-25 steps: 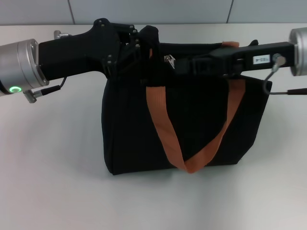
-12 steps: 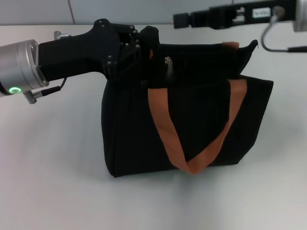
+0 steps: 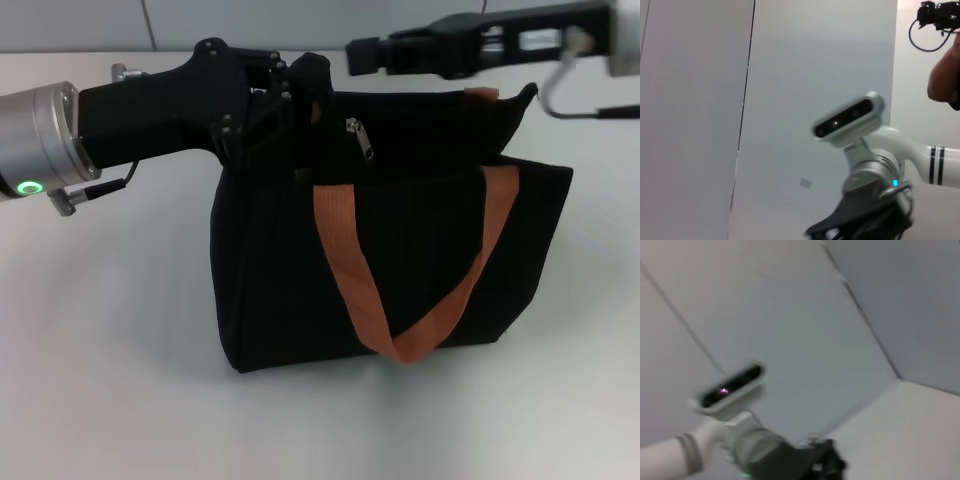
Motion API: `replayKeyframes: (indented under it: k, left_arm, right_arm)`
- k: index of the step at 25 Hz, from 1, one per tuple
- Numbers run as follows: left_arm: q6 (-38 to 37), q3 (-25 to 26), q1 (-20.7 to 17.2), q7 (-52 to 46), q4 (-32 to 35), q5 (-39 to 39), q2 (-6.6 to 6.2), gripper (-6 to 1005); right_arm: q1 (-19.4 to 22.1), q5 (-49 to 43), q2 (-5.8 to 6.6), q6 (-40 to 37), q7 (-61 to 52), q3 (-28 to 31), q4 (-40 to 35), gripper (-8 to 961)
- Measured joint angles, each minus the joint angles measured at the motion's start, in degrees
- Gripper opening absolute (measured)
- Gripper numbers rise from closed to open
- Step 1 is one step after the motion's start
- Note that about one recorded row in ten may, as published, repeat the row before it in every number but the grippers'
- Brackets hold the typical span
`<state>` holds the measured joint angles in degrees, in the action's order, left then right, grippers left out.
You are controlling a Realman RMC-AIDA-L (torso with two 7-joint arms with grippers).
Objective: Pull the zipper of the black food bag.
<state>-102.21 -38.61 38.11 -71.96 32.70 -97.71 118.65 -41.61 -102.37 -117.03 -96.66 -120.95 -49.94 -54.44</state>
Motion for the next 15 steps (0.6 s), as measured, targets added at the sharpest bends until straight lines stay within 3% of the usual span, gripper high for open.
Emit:
replayKeyframes:
  k: [6,13,15]
  left_arm:
    - [0.1,0.2,0.0,0.0,0.0,0.0,0.00,18]
    - [0.0,0.2,0.0,0.0,0.0,0.1,0.00,17]
    - [0.0,0.2,0.0,0.0,0.0,0.1,0.00,17]
  right_arm:
    - [4.3,0.7,-0.40,-4.9,3.6,-1.1,-0.1,298]
    - [5.8,-2.3,-1.78,-2.1,7.7,-2.2,0.2,463]
    - [6.0,-2.6,-1.83,-0.8,8.6,-2.2,0.5,462]
